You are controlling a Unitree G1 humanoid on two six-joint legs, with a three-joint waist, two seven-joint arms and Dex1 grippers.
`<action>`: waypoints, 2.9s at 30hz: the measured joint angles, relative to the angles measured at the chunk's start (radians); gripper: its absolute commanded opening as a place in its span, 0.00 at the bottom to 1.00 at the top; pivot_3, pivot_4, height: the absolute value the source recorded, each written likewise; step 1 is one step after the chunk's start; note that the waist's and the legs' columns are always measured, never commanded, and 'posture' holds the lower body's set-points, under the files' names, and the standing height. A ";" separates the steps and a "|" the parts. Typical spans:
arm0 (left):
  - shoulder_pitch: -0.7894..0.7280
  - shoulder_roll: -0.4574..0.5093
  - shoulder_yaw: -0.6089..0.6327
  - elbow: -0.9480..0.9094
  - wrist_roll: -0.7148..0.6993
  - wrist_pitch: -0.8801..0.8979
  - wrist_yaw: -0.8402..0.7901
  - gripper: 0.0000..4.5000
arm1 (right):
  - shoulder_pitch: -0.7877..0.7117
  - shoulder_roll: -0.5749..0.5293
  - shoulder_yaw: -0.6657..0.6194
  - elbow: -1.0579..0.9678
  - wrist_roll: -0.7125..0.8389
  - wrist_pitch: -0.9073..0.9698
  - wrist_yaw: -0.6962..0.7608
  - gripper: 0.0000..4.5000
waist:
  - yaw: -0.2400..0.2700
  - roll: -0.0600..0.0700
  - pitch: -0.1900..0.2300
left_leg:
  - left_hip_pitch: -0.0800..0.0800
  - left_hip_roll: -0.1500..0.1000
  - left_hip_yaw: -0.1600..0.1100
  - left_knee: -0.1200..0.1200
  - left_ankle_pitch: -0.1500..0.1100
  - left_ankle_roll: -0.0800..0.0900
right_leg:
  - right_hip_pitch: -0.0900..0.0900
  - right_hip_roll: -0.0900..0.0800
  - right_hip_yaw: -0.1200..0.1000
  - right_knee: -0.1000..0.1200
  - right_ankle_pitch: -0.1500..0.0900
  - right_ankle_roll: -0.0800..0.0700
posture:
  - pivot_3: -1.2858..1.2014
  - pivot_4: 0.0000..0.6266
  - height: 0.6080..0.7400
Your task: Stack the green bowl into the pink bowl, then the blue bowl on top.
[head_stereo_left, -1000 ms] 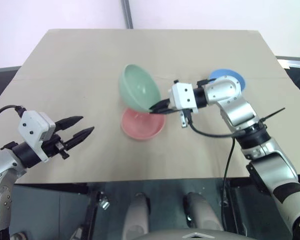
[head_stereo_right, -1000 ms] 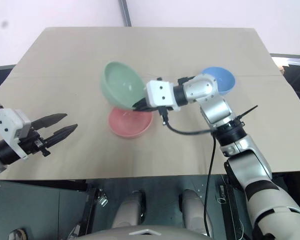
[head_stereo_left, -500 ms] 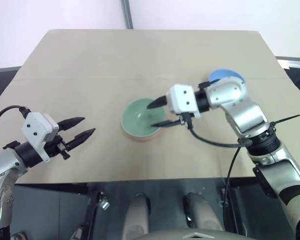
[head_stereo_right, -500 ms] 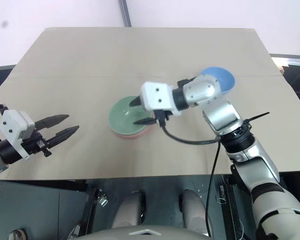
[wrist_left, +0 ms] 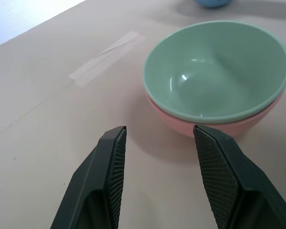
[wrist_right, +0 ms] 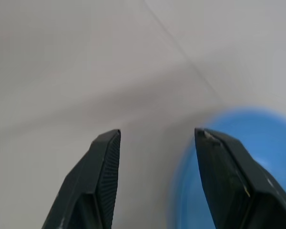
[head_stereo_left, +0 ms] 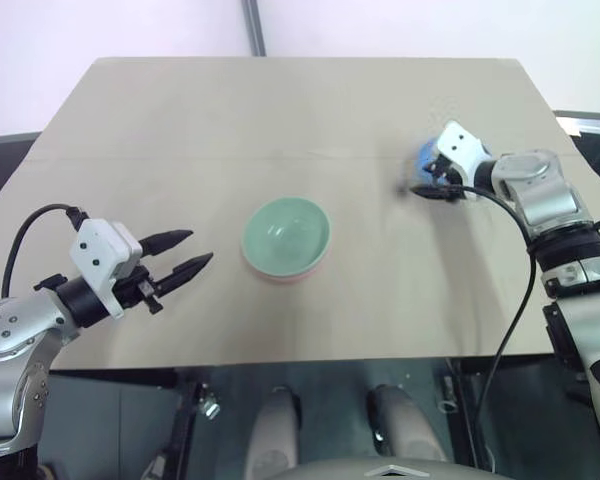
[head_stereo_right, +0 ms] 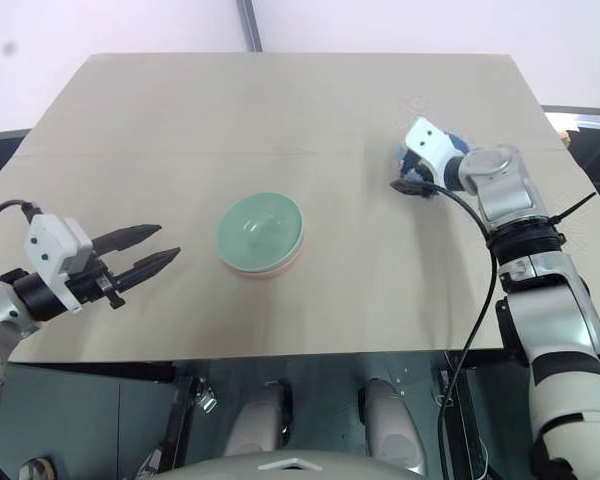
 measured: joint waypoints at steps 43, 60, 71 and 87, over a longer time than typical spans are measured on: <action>-0.087 0.086 0.047 -0.069 -0.397 0.190 -0.139 0.99 | -0.024 0.024 -0.044 -0.017 -0.003 -0.026 0.013 0.00 | -0.011 0.003 0.002 | 0.000 0.000 0.000 0.000 0.000 0.000 | 0.000 0.000 0.000 0.001 0.000 0.000 | 0.52 0.24 1.00; 0.035 0.068 0.132 0.006 -0.392 0.165 -0.193 0.99 | 0.207 0.201 0.088 -1.052 0.350 0.549 0.026 0.00 | -0.004 0.002 0.001 | 0.000 0.000 -0.002 0.002 0.000 0.000 | 0.000 0.000 -0.001 0.002 0.000 0.000 | 0.52 0.24 1.00; 0.060 0.060 0.158 -0.001 -0.395 0.167 -0.184 0.99 | 0.215 0.209 0.135 -1.059 0.389 0.523 0.012 0.00 | -0.004 0.002 0.001 | -0.001 0.000 -0.002 0.002 0.000 0.000 | -0.001 0.000 -0.001 0.001 0.000 0.000 | 0.52 0.24 1.00; 0.011 0.055 0.117 0.006 -0.370 0.158 -0.157 1.00 | 0.202 0.254 0.157 -0.973 0.433 0.382 0.070 0.45 | -0.008 0.001 0.001 | -0.001 0.000 -0.002 0.001 0.000 0.000 | -0.001 0.001 -0.001 0.001 0.000 0.000 | 0.52 0.24 1.00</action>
